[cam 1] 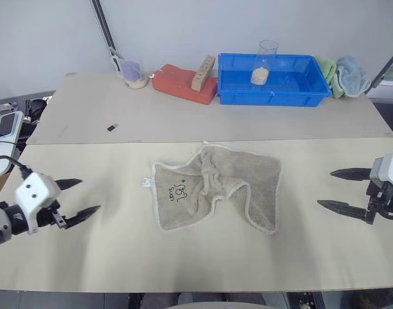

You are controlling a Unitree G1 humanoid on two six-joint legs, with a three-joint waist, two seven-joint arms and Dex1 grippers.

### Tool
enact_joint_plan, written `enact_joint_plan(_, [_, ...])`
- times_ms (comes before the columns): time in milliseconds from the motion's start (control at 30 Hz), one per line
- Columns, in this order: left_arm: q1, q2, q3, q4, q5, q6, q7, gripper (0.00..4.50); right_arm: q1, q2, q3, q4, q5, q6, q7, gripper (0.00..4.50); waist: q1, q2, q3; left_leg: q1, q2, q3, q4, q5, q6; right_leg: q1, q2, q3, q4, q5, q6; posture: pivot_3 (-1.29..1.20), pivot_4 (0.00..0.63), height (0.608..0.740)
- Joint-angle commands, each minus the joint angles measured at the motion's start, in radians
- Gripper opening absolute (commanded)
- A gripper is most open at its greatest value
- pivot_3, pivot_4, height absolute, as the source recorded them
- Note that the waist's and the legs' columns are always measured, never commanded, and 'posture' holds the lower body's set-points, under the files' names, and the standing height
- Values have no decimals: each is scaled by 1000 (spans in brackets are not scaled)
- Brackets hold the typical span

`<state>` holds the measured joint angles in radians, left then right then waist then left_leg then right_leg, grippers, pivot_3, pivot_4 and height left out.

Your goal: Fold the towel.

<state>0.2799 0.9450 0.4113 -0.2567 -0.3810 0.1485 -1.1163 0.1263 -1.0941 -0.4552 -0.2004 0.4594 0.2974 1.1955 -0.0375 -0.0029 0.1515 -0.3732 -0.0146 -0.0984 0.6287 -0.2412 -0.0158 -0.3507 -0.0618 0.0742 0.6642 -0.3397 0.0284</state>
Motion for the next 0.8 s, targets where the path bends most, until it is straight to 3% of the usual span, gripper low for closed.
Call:
enact_joint_plan(33, [-24, 9, -108, -124, 5, -44, -56, 4500, -10, -10, -45, -138, 74, 73, -3, 4355, 1, 0, 0, 0, 0, 0, 0, 0, 0, 0, 0, 0, 0, 0, 0, 0, 150, 740])
enact_joint_plan(333, [-290, -97, -473, -55, 197, -138, -31, 4500, -17, -12, 18, -435, 210, 293, -87, 4355, 20, 0, 0, -2, -2, 0, 2, 0, 0, 0, 1, -1, 0, 0, 0, 0, 150, 740])
enact_joint_plan(567, [-347, -121, -570, 81, 268, -297, -68, 4500, -12, -4, 40, -494, 215, 352, -125, 4355, 21, 0, 0, -3, -2, -1, 3, 0, 0, -1, 2, -2, 1, 0, 0, 0, 150, 740])
enact_joint_plan(667, [-350, -132, -589, 115, 289, -344, -60, 3634, 7, 6, 49, -510, 204, 367, -147, 4500, 23, 0, 0, -3, -2, -2, 3, 0, 0, -1, 2, -3, 1, 0, 0, 0, 150, 740])
enact_joint_plan(800, [-358, -157, -609, 136, 315, -360, -30, 1819, 30, 16, 82, -528, 172, 387, -196, 4500, 24, 0, 0, -3, -2, -2, 4, 0, 0, 0, 1, -3, 1, 0, 0, 0, 150, 740])
